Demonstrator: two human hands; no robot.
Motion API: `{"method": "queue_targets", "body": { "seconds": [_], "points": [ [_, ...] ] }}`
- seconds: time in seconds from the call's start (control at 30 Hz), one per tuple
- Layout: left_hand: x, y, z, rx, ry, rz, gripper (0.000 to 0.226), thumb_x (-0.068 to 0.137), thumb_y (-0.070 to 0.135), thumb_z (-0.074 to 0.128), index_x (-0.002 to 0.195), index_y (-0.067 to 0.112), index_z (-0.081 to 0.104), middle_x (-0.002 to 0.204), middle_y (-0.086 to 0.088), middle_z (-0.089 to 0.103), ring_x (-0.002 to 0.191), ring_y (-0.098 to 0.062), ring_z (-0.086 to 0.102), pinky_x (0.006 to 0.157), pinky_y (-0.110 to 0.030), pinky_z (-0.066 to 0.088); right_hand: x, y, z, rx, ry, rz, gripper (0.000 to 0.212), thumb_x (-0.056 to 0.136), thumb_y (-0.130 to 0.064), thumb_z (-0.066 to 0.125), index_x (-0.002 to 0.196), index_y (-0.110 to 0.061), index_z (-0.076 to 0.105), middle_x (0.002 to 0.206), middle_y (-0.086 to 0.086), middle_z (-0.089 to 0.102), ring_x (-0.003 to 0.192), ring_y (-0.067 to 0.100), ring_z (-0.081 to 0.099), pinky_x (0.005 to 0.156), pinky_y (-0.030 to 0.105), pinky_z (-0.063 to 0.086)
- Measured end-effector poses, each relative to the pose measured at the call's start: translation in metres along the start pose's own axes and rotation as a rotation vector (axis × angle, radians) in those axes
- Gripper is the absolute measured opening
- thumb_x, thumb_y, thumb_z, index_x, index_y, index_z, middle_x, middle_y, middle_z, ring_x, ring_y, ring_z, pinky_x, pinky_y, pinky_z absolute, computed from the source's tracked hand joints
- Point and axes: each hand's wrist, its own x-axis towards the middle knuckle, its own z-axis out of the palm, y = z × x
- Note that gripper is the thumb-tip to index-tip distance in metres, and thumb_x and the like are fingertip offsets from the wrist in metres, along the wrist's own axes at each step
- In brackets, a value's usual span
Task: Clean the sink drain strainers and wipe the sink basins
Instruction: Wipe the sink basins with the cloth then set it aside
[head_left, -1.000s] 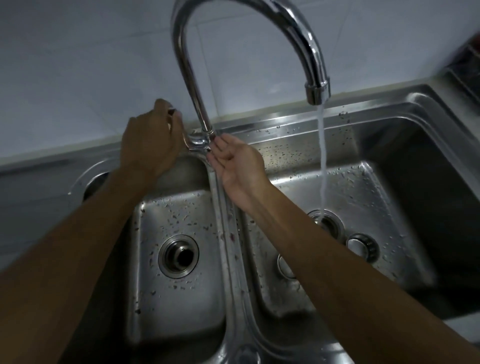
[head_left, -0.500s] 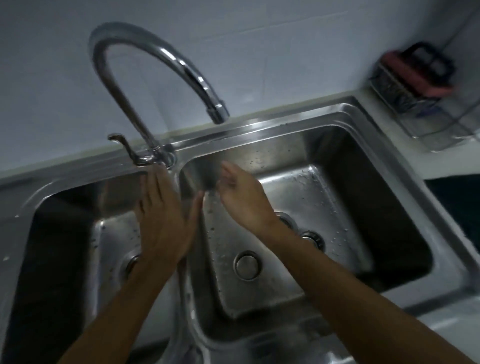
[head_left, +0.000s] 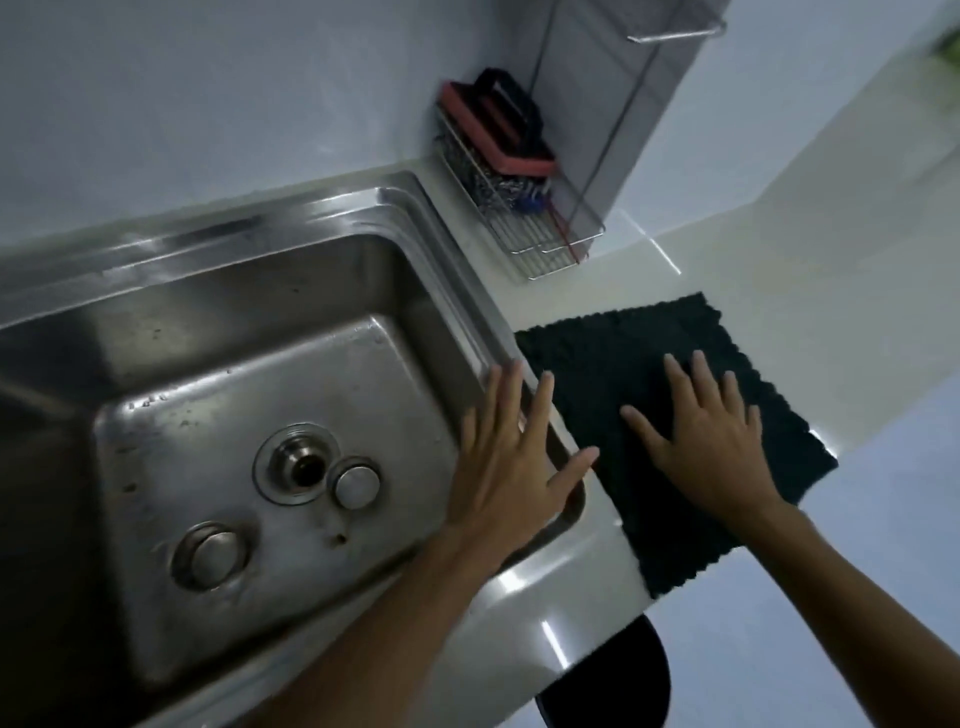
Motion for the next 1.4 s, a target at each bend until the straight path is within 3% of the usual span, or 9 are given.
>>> {"method": "queue_targets", "body": {
  "seconds": [0.1,0.2,0.37,0.43,0.6,0.77,0.9,1.2,1.4],
  "points": [
    [0.009,0.015,0.011,0.057,-0.012,-0.019,0.092,0.094,0.080,0.022,0.166,0.024,0.010,0.172,-0.013,-0.017,0.160,-0.029,-0.015,0.129,-0.051,0.010,-0.004,0.008,0.018,0.105,0.042,-0.005,0.066,0.104,-0.054,0.028,0.160,-0.021,0.018,0.170,0.006,0.009,0.156,0.031,0.007,0.124,0.058,0.016],
    [0.008,0.014,0.011,0.101,-0.005,-0.023,0.093,0.093,0.082,0.023,0.165,0.024,0.016,0.173,-0.015,-0.013,0.160,-0.031,-0.013,0.128,-0.054,0.012,-0.012,-0.002,0.021,0.224,0.182,-0.086,0.050,0.104,-0.012,0.046,0.153,-0.011,0.039,0.163,0.007,0.032,0.149,0.028,0.035,0.113,0.051,0.043],
    [-0.012,-0.001,-0.001,0.081,0.019,-0.022,0.089,0.095,0.079,0.027,0.165,0.026,0.015,0.173,-0.011,-0.015,0.160,-0.029,-0.015,0.127,-0.057,0.014,-0.029,-0.042,0.003,0.511,0.332,-0.298,0.035,0.102,-0.010,0.048,0.135,-0.010,0.060,0.116,0.003,0.070,0.088,0.016,0.066,0.077,0.010,0.048],
    [-0.034,-0.019,-0.008,0.061,0.053,-0.036,0.086,0.097,0.078,0.030,0.165,0.028,0.018,0.173,-0.010,-0.014,0.160,-0.028,-0.016,0.128,-0.057,0.011,-0.035,-0.073,-0.007,0.532,0.280,-0.448,0.031,0.100,-0.009,0.051,0.128,-0.011,0.065,0.100,-0.005,0.068,0.080,0.007,0.059,0.071,0.000,0.040],
    [-0.113,-0.112,-0.050,0.170,0.064,-0.211,0.085,0.096,0.082,0.026,0.165,0.035,0.012,0.174,-0.006,-0.013,0.161,-0.026,-0.013,0.127,-0.053,0.002,-0.025,-0.163,0.005,0.399,-0.153,-0.821,0.022,0.100,-0.004,0.055,0.113,-0.006,0.072,0.101,0.009,0.076,0.081,0.019,0.069,0.075,0.018,0.047],
    [-0.192,-0.229,-0.117,0.376,0.084,-0.420,0.088,0.094,0.082,0.026,0.164,0.029,0.023,0.175,-0.009,-0.003,0.161,-0.029,-0.003,0.125,-0.058,0.011,-0.009,-0.231,0.063,-0.139,-0.865,-0.952,0.027,0.104,-0.018,0.048,0.118,-0.007,0.069,0.126,0.011,0.068,0.116,0.028,0.061,0.093,0.026,0.040],
    [-0.228,-0.288,-0.148,0.435,0.075,-0.472,0.090,0.094,0.081,0.022,0.162,0.023,0.032,0.174,-0.014,0.001,0.161,-0.033,0.000,0.124,-0.060,0.007,-0.017,-0.262,0.105,-0.396,-1.112,-0.996,0.038,0.106,-0.024,0.044,0.140,-0.012,0.057,0.145,0.007,0.057,0.130,0.024,0.054,0.109,0.031,0.038],
    [-0.228,-0.307,-0.145,0.398,0.237,-0.382,0.082,0.095,0.076,0.036,0.156,0.022,0.043,0.173,-0.014,0.011,0.160,-0.030,0.013,0.123,-0.057,0.013,-0.050,-0.300,0.178,-0.174,-0.962,-1.181,0.042,0.108,-0.025,0.041,0.149,-0.031,0.047,0.153,0.004,0.049,0.140,0.027,0.047,0.117,0.038,0.036],
    [-0.227,-0.308,-0.145,0.364,0.287,-0.373,0.077,0.096,0.072,0.042,0.152,0.019,0.048,0.172,-0.013,0.017,0.161,-0.026,0.013,0.125,-0.050,0.007,-0.057,-0.310,0.194,-0.118,-0.897,-1.168,0.079,0.098,0.008,0.046,0.159,-0.005,-0.002,0.168,0.010,-0.015,0.156,0.025,-0.005,0.127,0.034,0.010]
  ]
}}
